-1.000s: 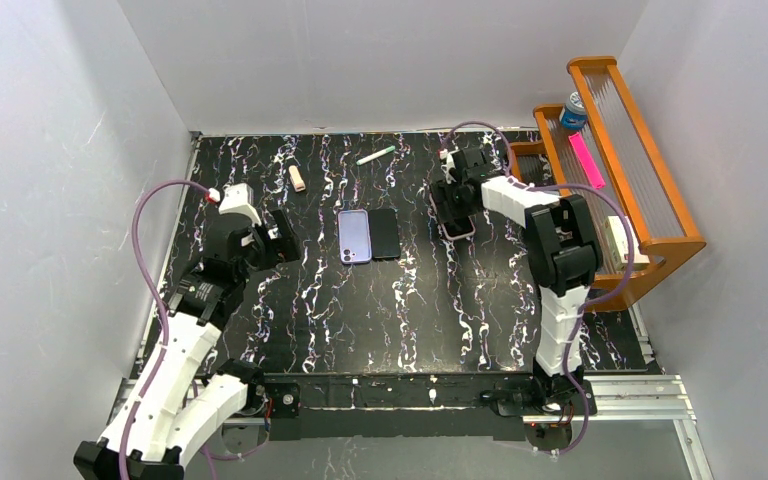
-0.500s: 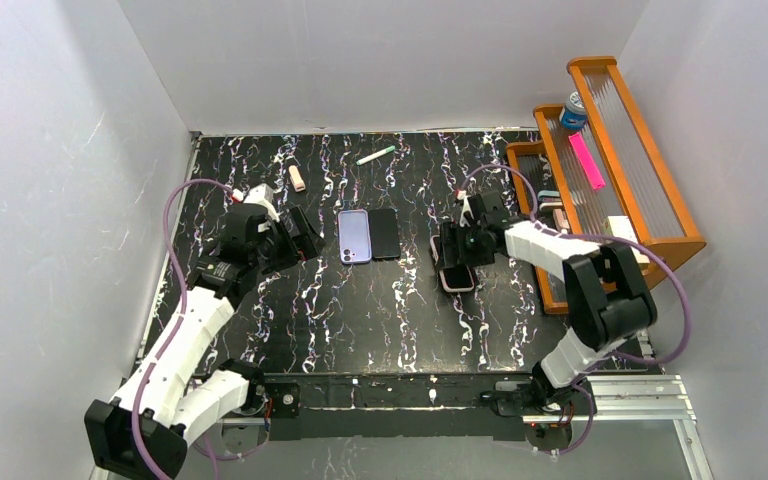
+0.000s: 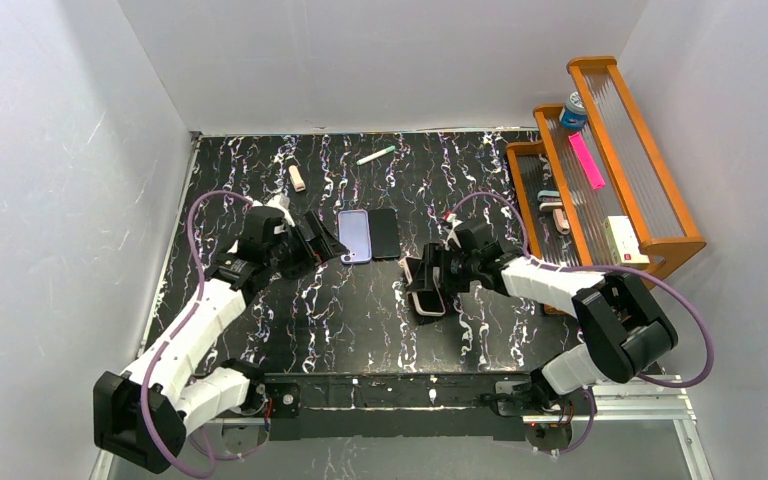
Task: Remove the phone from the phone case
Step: Pick up the phone at the center of the board.
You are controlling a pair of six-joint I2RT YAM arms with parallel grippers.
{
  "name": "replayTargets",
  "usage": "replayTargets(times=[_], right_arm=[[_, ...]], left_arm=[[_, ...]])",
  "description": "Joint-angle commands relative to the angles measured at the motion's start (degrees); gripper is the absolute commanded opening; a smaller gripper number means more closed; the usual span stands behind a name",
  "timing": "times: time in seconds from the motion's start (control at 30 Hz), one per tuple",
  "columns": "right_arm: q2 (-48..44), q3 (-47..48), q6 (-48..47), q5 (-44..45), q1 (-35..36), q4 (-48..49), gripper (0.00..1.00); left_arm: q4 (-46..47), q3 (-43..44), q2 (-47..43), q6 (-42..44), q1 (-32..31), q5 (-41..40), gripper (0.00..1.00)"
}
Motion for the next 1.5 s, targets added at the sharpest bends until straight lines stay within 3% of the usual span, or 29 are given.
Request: replayTargets(times=[0.0,0.23,1.03,1.2,1.47], right_arm=[[-2.6,-0.7,6.5,-2.5,3.8,12.0,0.01],[-1.8,-1.4,8.8,-1.5,9.0,17.9,0.01],[-2.4,-2.2,4.6,-4.3,12.2,29.6,0.01],[-2.4,-1.6,2.1,-5.9,12.4,30.5,0.01],[-2.0,-0.3,-1.5,-7.3,12.4,30.0,0.01]], left_arm=[[2.1,-1.3,1.8,-4.7,-3.2,0.6,0.97],[4.6,-1.2,6.4,-8.9,-10.0,-3.5,0.96],[16.6,0.2,20.2,-17.5,-13.8,-0.8,0.72],[18.1,-0.3,20.8,-18.0,-13.9,-0.3,0.58],[20.4,-1.4,20.0,-18.2,-13.9,0.5,0.21]])
